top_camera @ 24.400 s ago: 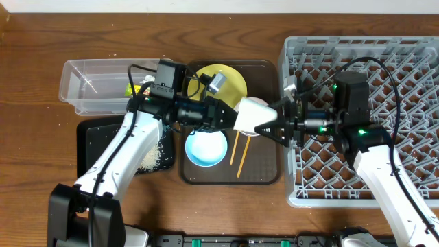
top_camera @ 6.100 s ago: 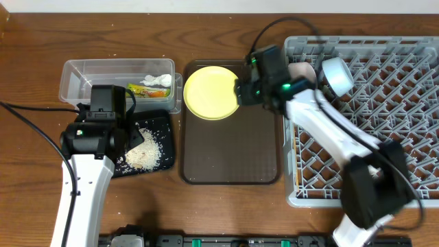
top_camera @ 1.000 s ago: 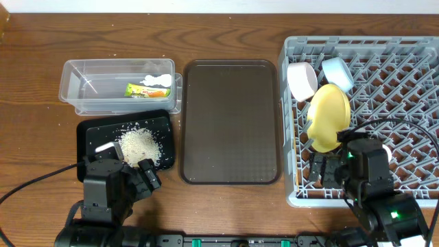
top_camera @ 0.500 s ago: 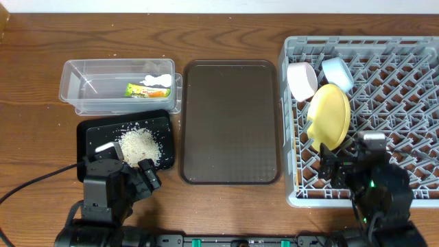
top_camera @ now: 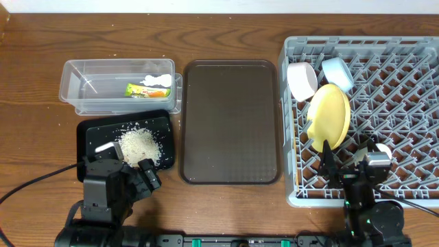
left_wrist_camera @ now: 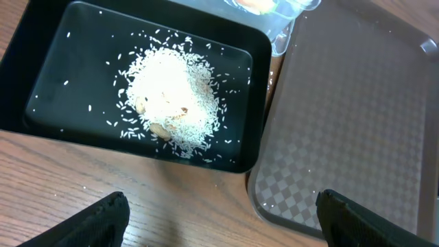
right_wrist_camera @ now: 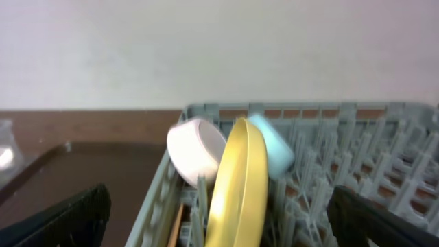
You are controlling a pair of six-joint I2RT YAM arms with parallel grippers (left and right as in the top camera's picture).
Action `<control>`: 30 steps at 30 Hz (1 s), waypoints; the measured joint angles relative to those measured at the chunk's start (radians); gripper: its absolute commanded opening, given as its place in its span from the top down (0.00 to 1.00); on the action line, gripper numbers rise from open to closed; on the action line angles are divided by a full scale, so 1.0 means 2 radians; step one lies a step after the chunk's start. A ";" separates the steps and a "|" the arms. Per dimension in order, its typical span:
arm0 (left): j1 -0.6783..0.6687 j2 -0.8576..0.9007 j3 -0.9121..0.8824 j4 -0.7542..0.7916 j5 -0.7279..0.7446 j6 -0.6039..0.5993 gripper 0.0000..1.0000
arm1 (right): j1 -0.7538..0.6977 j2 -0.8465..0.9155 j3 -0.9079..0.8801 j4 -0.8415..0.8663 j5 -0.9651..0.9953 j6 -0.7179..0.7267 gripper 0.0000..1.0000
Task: Sort waste into correct bins and load items into the dishwasher rack
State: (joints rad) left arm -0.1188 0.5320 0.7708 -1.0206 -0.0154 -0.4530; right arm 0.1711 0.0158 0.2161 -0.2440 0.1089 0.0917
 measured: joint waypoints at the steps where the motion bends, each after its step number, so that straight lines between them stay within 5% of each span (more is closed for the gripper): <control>1: 0.000 0.000 0.000 0.000 0.000 0.000 0.10 | 0.000 -0.001 -0.009 0.017 0.000 -0.002 0.01; 7: 0.000 0.000 0.000 0.000 0.000 0.000 0.10 | -0.002 -0.003 -0.090 0.167 0.000 -0.030 0.01; 16: 0.000 0.000 0.000 0.000 0.000 0.000 0.09 | -0.040 -0.002 -0.105 0.088 -0.036 -0.084 0.01; 30: 0.000 0.000 0.000 0.000 0.000 0.000 0.09 | -0.046 -0.002 -0.105 0.087 -0.060 -0.101 0.01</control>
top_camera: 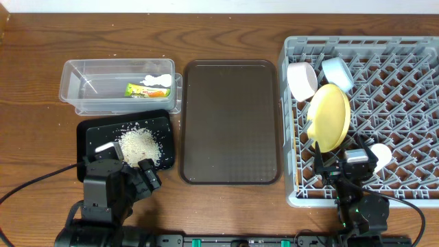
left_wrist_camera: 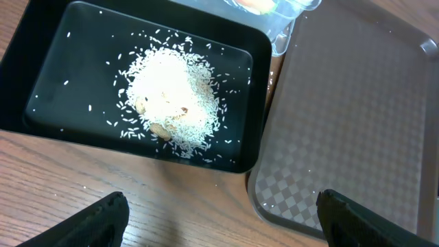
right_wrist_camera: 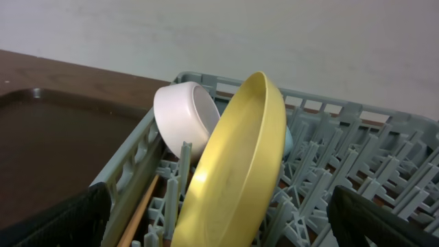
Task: Sort waste into correct bins and load items into the dishwasher rack
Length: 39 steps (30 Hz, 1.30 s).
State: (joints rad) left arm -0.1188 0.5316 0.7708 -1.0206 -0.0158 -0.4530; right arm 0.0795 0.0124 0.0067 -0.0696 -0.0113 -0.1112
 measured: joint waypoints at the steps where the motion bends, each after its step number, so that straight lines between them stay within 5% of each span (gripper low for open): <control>1: 0.000 0.000 0.000 0.000 0.000 0.000 0.10 | 0.000 0.000 0.000 0.000 0.000 0.000 0.01; 32: 0.000 -0.002 -0.001 -0.008 -0.017 0.000 0.09 | 0.000 0.000 0.000 0.000 0.000 -0.001 0.01; 39: 0.000 -0.060 -0.063 0.062 -0.042 0.013 0.09 | 0.000 0.000 0.000 0.000 0.000 -0.001 0.01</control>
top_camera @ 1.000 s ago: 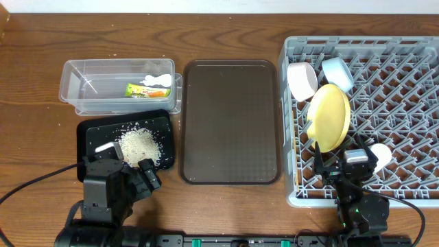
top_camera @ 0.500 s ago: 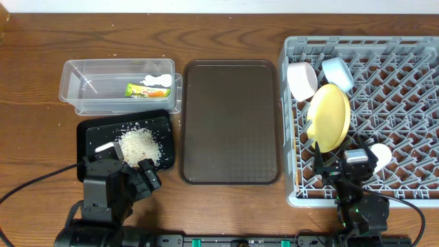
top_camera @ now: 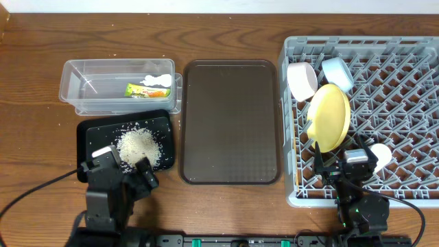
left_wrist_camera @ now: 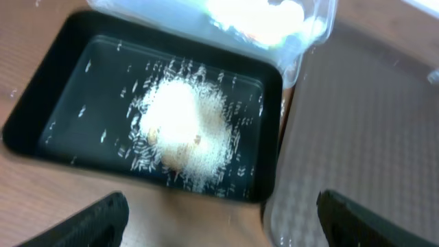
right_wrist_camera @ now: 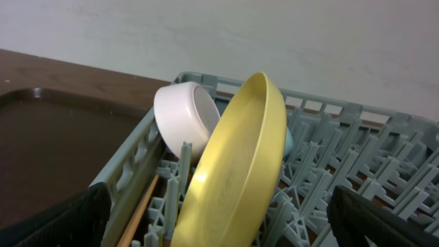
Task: Sort waste into correct bins and load items into the dishwasher rack
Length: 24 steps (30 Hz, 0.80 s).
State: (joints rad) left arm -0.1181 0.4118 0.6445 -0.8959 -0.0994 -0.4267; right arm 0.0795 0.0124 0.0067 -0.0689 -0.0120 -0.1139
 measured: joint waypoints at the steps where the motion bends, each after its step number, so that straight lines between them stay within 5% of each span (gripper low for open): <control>1: 0.000 -0.015 -0.020 0.025 -0.002 0.006 0.09 | 0.000 0.000 0.000 0.000 0.000 0.000 0.01; 17: 0.028 -0.200 -0.276 0.395 -0.003 0.098 0.09 | 0.000 0.000 0.000 -0.001 -0.002 0.000 0.01; 24: 0.029 -0.200 -0.315 0.449 0.008 0.157 0.09 | 0.000 0.000 0.000 0.000 -0.002 0.000 0.01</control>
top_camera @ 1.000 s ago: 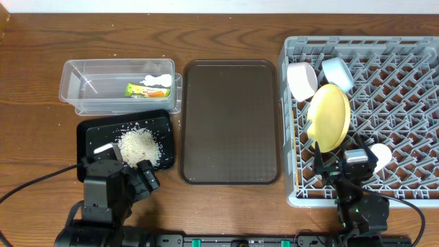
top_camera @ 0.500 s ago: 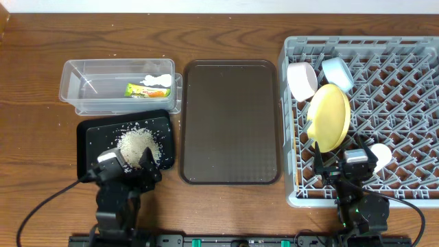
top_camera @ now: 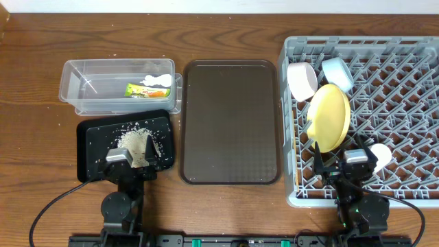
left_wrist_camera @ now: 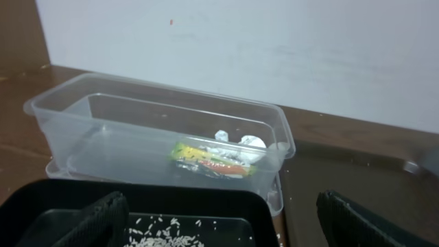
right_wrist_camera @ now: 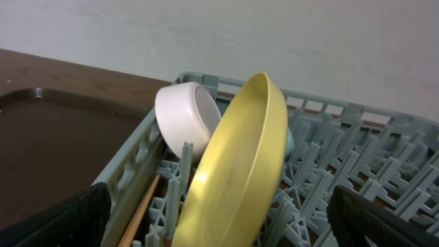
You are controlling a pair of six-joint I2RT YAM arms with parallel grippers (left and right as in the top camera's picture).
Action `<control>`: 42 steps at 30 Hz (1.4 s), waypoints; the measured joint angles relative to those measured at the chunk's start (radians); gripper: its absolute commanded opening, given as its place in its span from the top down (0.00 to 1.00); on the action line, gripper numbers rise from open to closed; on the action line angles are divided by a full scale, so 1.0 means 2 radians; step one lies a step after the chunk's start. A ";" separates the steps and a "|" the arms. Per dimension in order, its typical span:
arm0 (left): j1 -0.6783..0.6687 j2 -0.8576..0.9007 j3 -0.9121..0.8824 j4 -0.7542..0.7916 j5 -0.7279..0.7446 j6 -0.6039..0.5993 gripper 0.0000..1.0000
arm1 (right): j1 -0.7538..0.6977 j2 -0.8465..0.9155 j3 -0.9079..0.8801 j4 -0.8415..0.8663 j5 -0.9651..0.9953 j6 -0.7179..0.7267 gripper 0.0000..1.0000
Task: Sort waste into correct bins and load items into the dishwasher rack
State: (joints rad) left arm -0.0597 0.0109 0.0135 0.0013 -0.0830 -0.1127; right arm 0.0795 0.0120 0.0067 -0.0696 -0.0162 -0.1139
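The grey dishwasher rack (top_camera: 391, 103) holds an upright yellow plate (top_camera: 328, 116), a white bowl (top_camera: 302, 80), a light blue cup (top_camera: 337, 73) and a white cup (top_camera: 381, 156). My right gripper (top_camera: 343, 165) rests open at the rack's front edge, with the plate (right_wrist_camera: 240, 165) straight ahead between its fingers (right_wrist_camera: 62, 219). The clear bin (top_camera: 116, 86) contains a green and orange wrapper (left_wrist_camera: 212, 159) and white scraps. My left gripper (top_camera: 134, 152) is open and empty over the black tray (top_camera: 92, 137), partly hiding the rice there.
A bare brown serving tray (top_camera: 230, 122) lies between the bins and the rack. A wooden stick (right_wrist_camera: 147, 213) lies low in the rack's left front corner. Arm cables trail along the table's front edge.
My left arm has folded back and its wrist has levelled. It now looks across the black tray at the clear bin and the wall, not down at the rice. The right arm is unchanged.
At first my left gripper hung open, looking down on the rice tray, and my right gripper was open at the rack's front. Then the right arm sat a little lower and stayed there. The left arm shifted back, and now it is level and low.
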 measured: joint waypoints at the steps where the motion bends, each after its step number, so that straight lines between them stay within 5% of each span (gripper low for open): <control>1: 0.000 0.000 0.000 -0.004 0.002 0.006 0.09 | 0.000 0.000 0.000 0.000 0.000 0.000 0.01; 42: 0.002 0.000 0.004 -0.014 0.029 0.031 0.09 | 0.000 0.000 0.000 0.000 0.000 0.000 0.01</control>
State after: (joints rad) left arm -0.0547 0.0101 0.0212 -0.0273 -0.0250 -0.0509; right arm 0.0795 0.0120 0.0067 -0.0700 -0.0162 -0.1139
